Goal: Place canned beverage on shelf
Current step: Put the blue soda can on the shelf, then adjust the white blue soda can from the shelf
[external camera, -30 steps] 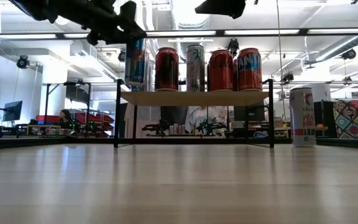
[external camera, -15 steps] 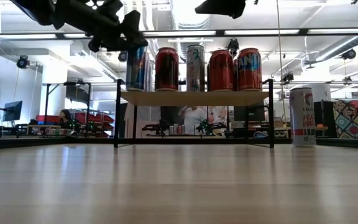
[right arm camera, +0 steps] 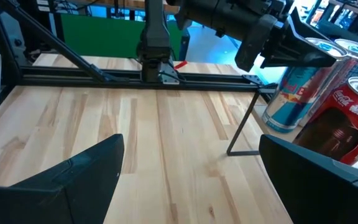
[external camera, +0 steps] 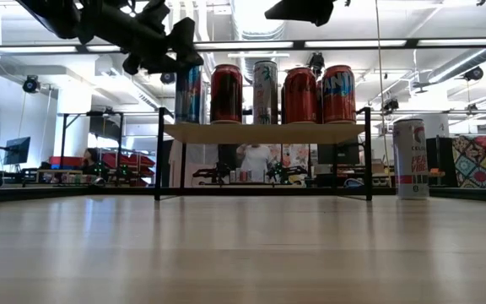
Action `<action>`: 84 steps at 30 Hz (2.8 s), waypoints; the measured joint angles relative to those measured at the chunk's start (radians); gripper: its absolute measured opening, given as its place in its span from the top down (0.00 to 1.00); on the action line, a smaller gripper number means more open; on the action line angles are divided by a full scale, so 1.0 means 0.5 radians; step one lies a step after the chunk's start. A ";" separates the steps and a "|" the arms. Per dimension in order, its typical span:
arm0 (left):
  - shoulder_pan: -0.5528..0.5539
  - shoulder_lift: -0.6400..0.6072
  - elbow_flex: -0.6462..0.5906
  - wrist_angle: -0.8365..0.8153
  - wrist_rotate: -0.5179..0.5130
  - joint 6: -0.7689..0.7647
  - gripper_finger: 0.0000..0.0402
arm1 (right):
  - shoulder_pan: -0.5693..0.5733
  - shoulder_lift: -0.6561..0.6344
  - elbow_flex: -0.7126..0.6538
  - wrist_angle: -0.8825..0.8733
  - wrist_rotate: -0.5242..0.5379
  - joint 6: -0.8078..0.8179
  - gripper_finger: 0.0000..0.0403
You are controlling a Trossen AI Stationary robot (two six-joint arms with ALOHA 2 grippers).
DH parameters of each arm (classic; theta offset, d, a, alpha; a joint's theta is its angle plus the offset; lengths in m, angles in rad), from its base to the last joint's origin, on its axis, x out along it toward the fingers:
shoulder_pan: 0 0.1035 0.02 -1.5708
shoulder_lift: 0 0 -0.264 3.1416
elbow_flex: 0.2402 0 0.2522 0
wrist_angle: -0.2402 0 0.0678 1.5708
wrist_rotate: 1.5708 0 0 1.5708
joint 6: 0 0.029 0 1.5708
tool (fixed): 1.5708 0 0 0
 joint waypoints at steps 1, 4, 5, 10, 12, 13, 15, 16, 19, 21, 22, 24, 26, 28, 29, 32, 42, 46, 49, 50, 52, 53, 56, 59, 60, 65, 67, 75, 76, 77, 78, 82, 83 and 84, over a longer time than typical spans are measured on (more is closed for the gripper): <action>0.000 0.000 0.000 0.005 -0.002 -0.004 0.35 | 0.000 0.000 -0.001 0.000 0.000 0.000 0.10; 0.000 -0.007 0.000 0.010 -0.004 -0.004 0.32 | -0.001 0.000 -0.003 0.000 0.000 0.000 0.10; -0.001 -0.010 0.000 0.004 -0.004 -0.003 0.32 | 0.000 0.000 -0.004 -0.001 0.000 0.000 0.10; -0.001 -0.025 0.000 0.002 -0.004 -0.001 0.31 | 0.000 0.000 -0.006 0.000 0.000 0.001 0.10; -0.001 -0.034 0.000 -0.001 -0.004 0.000 0.31 | 0.000 0.000 -0.006 0.000 0.000 0.001 0.10; -0.001 -0.039 0.000 -0.001 -0.004 0.000 0.31 | 0.000 0.000 -0.006 0.000 0.000 0.001 0.10; -0.001 -0.050 0.000 -0.003 -0.004 0.003 0.31 | 0.000 0.000 -0.006 -0.001 0.000 0.001 0.10; -0.001 -0.057 0.000 -0.010 -0.004 0.007 0.31 | 0.000 0.000 -0.006 0.000 0.000 0.002 0.10; -0.001 -0.087 0.000 -0.032 -0.004 0.009 0.31 | 0.000 0.000 -0.007 -0.001 0.000 0.002 0.10; -0.001 -0.108 0.000 -0.055 -0.004 0.010 0.31 | 0.000 0.000 -0.007 0.000 0.000 0.002 0.10; -0.001 -0.118 0.000 -0.068 -0.004 0.010 0.31 | 0.000 0.000 -0.007 0.000 0.000 0.002 0.10; -0.002 -0.140 0.000 -0.070 -0.004 0.020 0.31 | 0.000 0.000 -0.007 0.000 0.000 0.003 0.10; -0.002 -0.161 0.000 -0.066 -0.004 0.042 0.31 | -0.001 0.000 -0.007 0.000 0.000 0.002 0.10; -0.002 -0.181 0.000 -0.072 -0.004 0.059 0.31 | 0.000 0.000 -0.007 0.000 0.000 0.002 0.10; -0.002 -0.192 0.000 -0.072 -0.004 0.068 0.31 | 0.000 0.000 -0.007 0.000 0.000 0.000 0.10; -0.003 -0.239 0.000 -0.077 -0.004 0.109 0.31 | 0.000 -0.002 0.001 -0.011 0.000 0.006 0.10; -0.007 -0.468 0.000 -0.197 0.000 0.321 0.31 | -0.080 0.005 0.449 -0.536 -0.001 0.145 0.10; 0.000 -0.576 0.001 -0.308 0.012 0.391 0.35 | -0.195 0.023 0.635 -0.697 -0.001 0.140 0.16; 0.004 -0.629 0.001 -0.371 0.092 0.433 0.41 | -0.286 0.023 0.713 -0.759 -0.002 0.087 0.23; 0.012 -0.639 0.001 -0.374 0.159 0.437 0.44 | -0.318 0.023 0.727 -0.760 -0.002 0.068 0.25; 0.038 -0.646 0.005 -0.392 0.286 0.437 0.50 | -0.385 0.023 0.756 -0.774 -0.006 0.042 0.30; 0.057 -0.644 0.010 -0.409 0.306 0.438 0.53 | -0.419 0.023 0.766 -0.774 -0.009 0.031 0.34; 0.146 -0.629 0.053 -0.457 0.312 0.463 0.67 | -0.525 0.023 0.777 -0.764 -0.008 -0.011 0.45; 0.257 -0.597 0.107 -0.553 0.333 0.530 0.82 | -0.633 0.024 0.777 -0.770 -0.007 -0.037 0.60; 0.298 -0.588 0.122 -0.603 0.379 0.554 0.87 | -0.670 0.024 0.777 -0.775 -0.008 -0.047 0.65; 0.566 -0.560 0.170 -0.805 0.907 0.642 0.98 | -0.821 0.024 0.777 -0.814 -0.009 -0.163 0.93; 0.678 -0.545 0.157 -0.870 0.996 0.668 0.99 | -0.868 0.024 0.777 -0.813 -0.017 -0.213 0.96; 0.923 -0.510 0.078 -0.874 1.063 0.681 1.00 | -1.068 0.024 0.777 -0.768 -0.304 -0.253 0.98; 0.922 -0.511 0.078 -0.865 1.067 0.686 1.00 | -1.096 0.024 0.777 -0.758 -0.352 -0.224 0.98; 0.923 -0.512 0.080 -0.851 1.073 0.696 1.00 | -1.124 0.024 0.777 -0.743 -0.387 -0.202 0.98; 0.923 -0.513 0.083 -0.847 1.082 0.703 1.00 | -1.150 0.024 0.777 -0.734 -0.412 -0.188 0.98; 0.923 -0.512 0.084 -0.775 1.106 0.688 1.00 | -1.226 0.027 0.785 -0.730 -0.499 -0.178 0.98; 0.923 -0.513 0.085 -0.765 1.106 0.688 1.00 | -1.236 0.040 0.797 -0.730 -0.522 -0.177 0.98; 0.923 -0.513 0.085 -0.764 1.106 0.685 1.00 | -1.241 0.052 0.815 -0.729 -0.542 -0.174 0.98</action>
